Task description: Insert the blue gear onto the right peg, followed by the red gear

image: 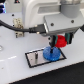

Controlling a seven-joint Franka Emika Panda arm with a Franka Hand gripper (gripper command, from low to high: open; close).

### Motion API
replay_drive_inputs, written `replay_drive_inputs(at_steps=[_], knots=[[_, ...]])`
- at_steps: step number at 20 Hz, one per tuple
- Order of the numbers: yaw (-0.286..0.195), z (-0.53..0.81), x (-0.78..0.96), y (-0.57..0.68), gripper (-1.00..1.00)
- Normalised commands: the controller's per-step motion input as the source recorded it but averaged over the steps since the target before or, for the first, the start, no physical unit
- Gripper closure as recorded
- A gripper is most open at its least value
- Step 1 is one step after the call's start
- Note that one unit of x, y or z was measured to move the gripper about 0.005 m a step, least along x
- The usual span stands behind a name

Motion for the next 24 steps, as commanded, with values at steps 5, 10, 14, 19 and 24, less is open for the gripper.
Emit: replay_drive_inputs(at_steps=[5,10,14,19,24], knots=[[0.0,-0.2,0.09,-0.04,1.0],[0.0,-0.23,0.05,-0.09,1.0],[0.0,0.26,0.02,0.0,1.0],[0.0,0.2,0.05,-0.02,1.0],[0.0,-0.07,0.09,-0.14,1.0]])
